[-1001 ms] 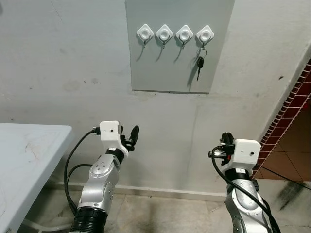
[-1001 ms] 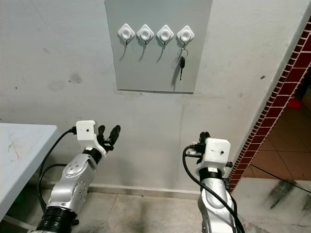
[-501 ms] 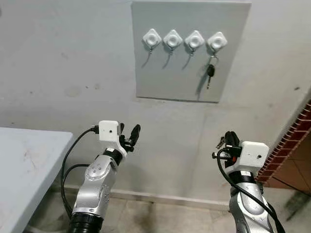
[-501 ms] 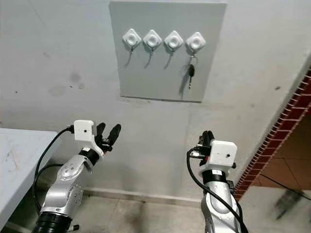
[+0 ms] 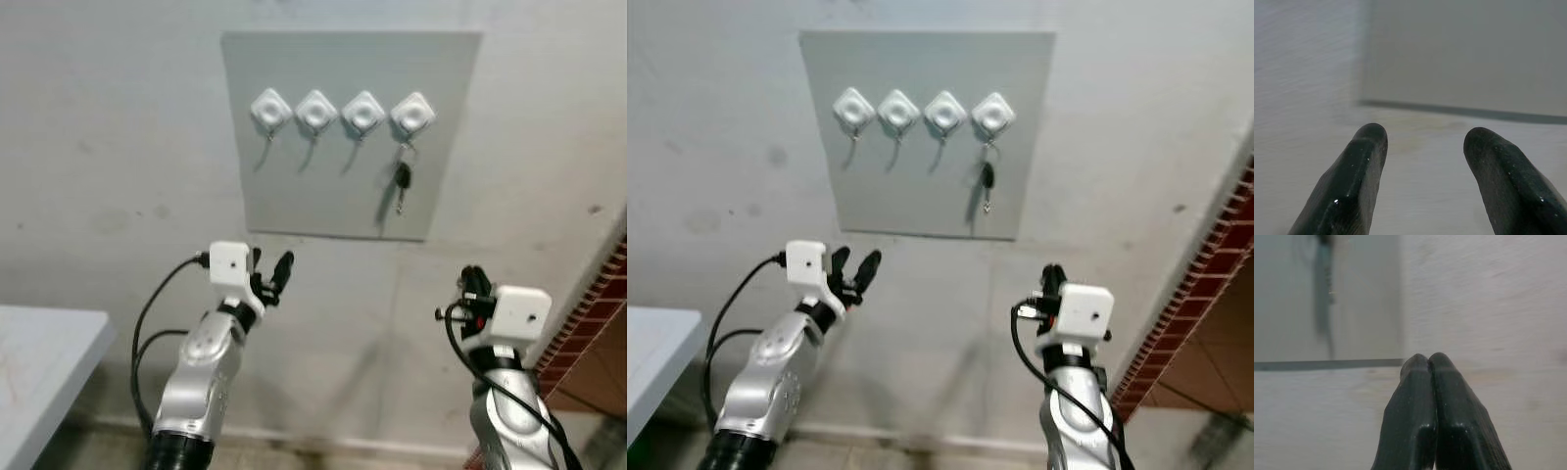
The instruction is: Hang keys on a hook
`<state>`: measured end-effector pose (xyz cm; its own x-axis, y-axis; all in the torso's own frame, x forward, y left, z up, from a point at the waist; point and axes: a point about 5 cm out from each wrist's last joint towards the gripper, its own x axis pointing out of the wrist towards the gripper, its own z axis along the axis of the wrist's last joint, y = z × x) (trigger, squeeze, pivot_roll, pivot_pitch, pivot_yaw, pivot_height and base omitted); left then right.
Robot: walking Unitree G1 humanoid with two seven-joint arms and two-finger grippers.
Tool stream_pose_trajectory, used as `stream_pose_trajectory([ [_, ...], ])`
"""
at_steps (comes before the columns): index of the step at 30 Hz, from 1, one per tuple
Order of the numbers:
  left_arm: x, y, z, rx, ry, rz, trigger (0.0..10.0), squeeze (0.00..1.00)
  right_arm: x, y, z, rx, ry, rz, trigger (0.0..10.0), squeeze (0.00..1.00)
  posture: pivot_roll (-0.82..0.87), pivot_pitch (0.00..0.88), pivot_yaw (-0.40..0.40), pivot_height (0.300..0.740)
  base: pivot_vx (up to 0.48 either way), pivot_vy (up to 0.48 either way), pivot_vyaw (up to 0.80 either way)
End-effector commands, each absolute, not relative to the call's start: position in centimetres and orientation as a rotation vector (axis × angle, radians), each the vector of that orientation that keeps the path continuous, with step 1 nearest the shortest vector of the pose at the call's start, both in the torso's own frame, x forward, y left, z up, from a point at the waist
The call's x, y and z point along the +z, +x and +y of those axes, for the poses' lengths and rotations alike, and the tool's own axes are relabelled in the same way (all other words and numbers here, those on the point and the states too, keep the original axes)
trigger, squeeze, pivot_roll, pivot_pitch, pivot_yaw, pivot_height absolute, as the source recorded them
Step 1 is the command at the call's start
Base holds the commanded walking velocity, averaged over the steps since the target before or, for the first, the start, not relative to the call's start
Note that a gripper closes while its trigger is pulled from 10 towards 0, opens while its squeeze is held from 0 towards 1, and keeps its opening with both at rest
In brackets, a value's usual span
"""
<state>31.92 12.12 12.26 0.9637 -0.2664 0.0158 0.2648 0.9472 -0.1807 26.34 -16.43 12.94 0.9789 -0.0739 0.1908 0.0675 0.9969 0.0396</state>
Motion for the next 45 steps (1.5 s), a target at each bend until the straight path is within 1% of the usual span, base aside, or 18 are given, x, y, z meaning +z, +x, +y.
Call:
stream_pose_trajectory([
  [1,12.5,31.9,11.7,-0.278,-0.19,-0.005,10.0,0.0,13.5,26.4,-16.7,-0.072,0.027,-0.214,10.0,0.0,-0.05,0.0,0.026,0.74,0.0,0.0,0.0],
  [12,13.4,31.7,10.5,-0.369,-0.166,-0.045,10.0,0.0,13.8,26.9,-16.6,-0.033,0.013,-0.214,10.0,0.0,-0.05,0.0,0.02,0.74,0.0,0.0,0.0],
  [20,13.1,31.8,10.6,-0.357,-0.165,-0.042,10.0,0.0,13.9,26.9,-16.8,-0.049,0.009,-0.219,10.0,0.0,-0.06,0.0,0.029,0.74,0.0,0.0,0.0],
  [30,13.6,32.2,10.2,-0.364,-0.138,-0.067,10.0,0.0,13.8,26.7,-16.9,-0.073,0.024,-0.219,10.0,0.0,-0.07,0.0,0.048,0.74,0.0,0.0,0.0],
  [34,14.3,31.9,9.8,-0.425,-0.1,-0.106,10.0,0.0,14.6,26.8,-16.2,-0.009,0.044,-0.25,10.0,0.0,-0.07,0.0,0.047,0.74,0.0,0.0,0.0],
  [38,15.4,31.5,8.8,-0.524,-0.053,-0.162,10.0,0.0,15.9,27.4,-15.4,0.058,0.042,-0.285,10.0,0.0,-0.06,0.0,0.038,0.74,0.0,0.0,0.0],
  [45,17.6,31.5,7.6,-0.621,-0.045,-0.228,10.0,0.0,18.5,28.5,-14.5,0.152,0.041,-0.371,10.0,0.0,-0.06,0.0,0.036,0.74,0.0,0.0,0.0],
])
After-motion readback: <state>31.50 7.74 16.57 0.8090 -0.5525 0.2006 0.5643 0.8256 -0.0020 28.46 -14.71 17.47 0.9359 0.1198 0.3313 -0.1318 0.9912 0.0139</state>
